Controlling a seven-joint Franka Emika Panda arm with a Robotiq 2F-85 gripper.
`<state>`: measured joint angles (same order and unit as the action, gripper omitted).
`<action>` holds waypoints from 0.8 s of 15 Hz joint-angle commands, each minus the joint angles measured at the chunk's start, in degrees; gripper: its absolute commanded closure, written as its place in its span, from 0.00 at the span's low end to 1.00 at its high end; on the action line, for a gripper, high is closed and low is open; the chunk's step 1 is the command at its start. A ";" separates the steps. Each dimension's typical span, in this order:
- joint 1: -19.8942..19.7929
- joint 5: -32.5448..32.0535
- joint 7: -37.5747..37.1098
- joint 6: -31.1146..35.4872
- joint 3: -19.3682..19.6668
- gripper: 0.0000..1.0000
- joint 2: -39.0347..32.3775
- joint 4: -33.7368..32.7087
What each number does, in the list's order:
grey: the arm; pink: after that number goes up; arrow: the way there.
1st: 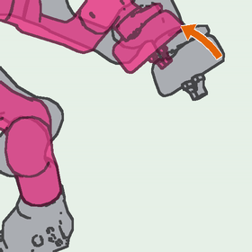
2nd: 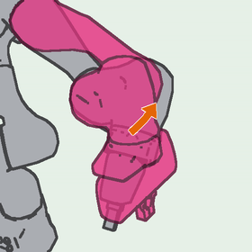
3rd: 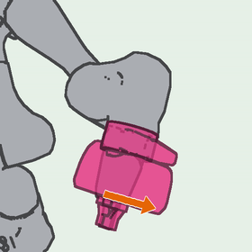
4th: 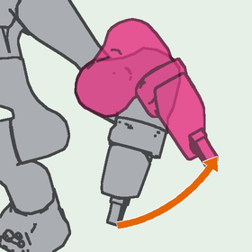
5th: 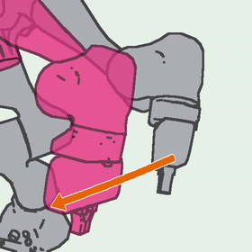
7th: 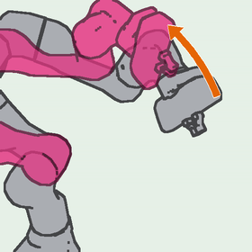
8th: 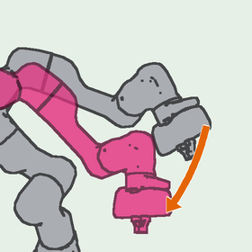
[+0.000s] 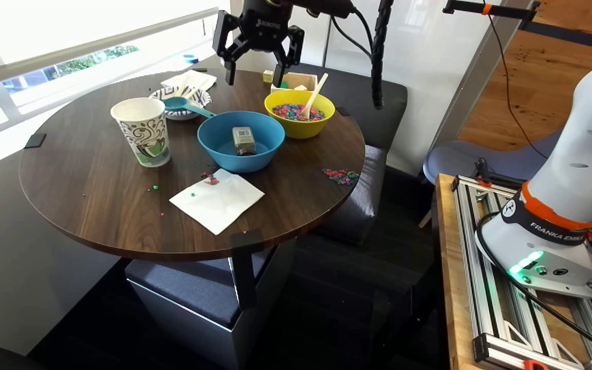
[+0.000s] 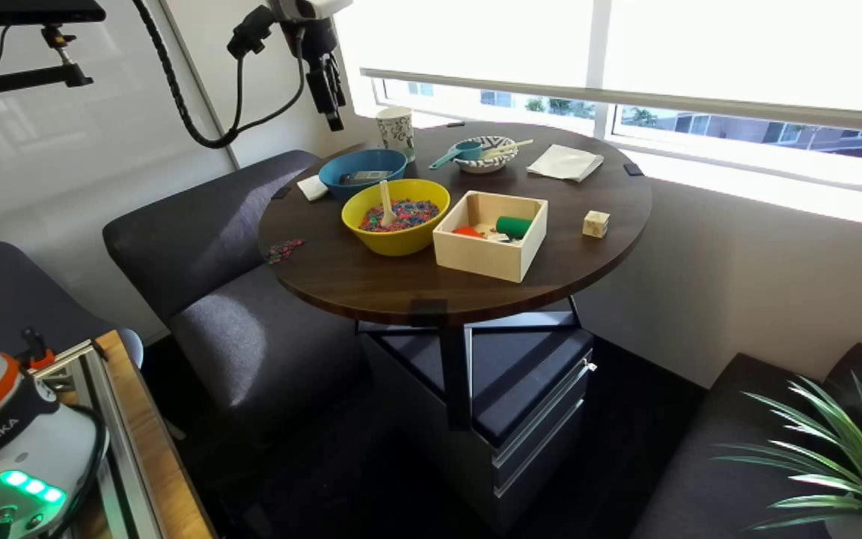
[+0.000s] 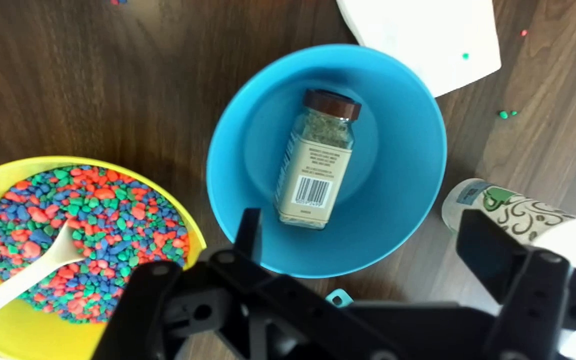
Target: Remove the spice bottle from the blue bowl put it in the wooden box
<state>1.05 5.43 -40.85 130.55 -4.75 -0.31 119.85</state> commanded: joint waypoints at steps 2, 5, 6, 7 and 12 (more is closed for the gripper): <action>0.74 0.06 -2.29 -0.45 1.33 0.00 -5.65 -2.13; 1.61 -1.41 -4.70 -0.67 1.67 0.00 -8.94 -4.04; 1.96 -1.84 -5.62 -0.46 1.77 0.00 -9.83 -4.66; 2.34 -2.61 -6.62 -0.91 1.96 0.00 -11.07 -6.01; 4.15 -6.39 -10.27 -4.77 3.09 0.05 -15.06 -10.33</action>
<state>3.30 1.23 -48.30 129.18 -3.16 -12.58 112.95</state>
